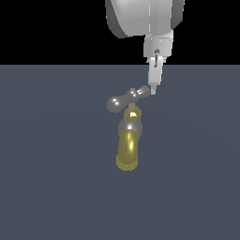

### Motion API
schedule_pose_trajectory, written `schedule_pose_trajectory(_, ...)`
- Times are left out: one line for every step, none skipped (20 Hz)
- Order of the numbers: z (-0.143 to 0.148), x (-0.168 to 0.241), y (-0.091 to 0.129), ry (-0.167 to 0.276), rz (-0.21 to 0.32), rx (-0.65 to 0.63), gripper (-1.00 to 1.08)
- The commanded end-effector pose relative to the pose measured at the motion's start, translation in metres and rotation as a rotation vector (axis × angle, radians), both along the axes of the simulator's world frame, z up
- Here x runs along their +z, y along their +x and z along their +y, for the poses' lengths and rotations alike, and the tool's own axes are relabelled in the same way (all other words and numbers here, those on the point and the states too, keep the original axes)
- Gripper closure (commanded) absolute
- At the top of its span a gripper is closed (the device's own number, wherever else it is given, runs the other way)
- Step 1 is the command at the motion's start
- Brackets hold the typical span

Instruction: Turn on the faucet by rotating a designated handle.

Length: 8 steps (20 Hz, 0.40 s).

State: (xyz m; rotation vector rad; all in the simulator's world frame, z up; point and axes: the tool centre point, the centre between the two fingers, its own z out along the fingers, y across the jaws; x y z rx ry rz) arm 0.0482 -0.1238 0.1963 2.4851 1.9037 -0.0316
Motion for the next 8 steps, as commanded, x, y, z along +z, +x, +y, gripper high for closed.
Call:
schedule_pose_trajectory(0.056, 0.001, 0.014, 0.018, -0.005, 0.059, 1.08)
schedule_pose_trajectory(0.063, 0.001, 0.016, 0.018, -0.006, 0.062, 1.08)
schedule_pose_trajectory(0.070, 0.001, 0.019, 0.019, -0.006, 0.064, 1.08)
schedule_pose_trajectory(0.077, 0.001, 0.021, 0.020, -0.007, 0.067, 1.08)
schedule_pose_trajectory(0.085, 0.002, 0.023, 0.020, -0.008, 0.070, 1.08)
schedule_pose_trajectory(0.092, 0.002, 0.026, 0.021, -0.008, 0.072, 1.08)
schedule_pose_trajectory(0.098, 0.002, 0.028, 0.021, -0.009, 0.074, 1.08)
schedule_pose_trajectory(0.098, 0.002, 0.028, 0.021, -0.009, 0.074, 1.08)
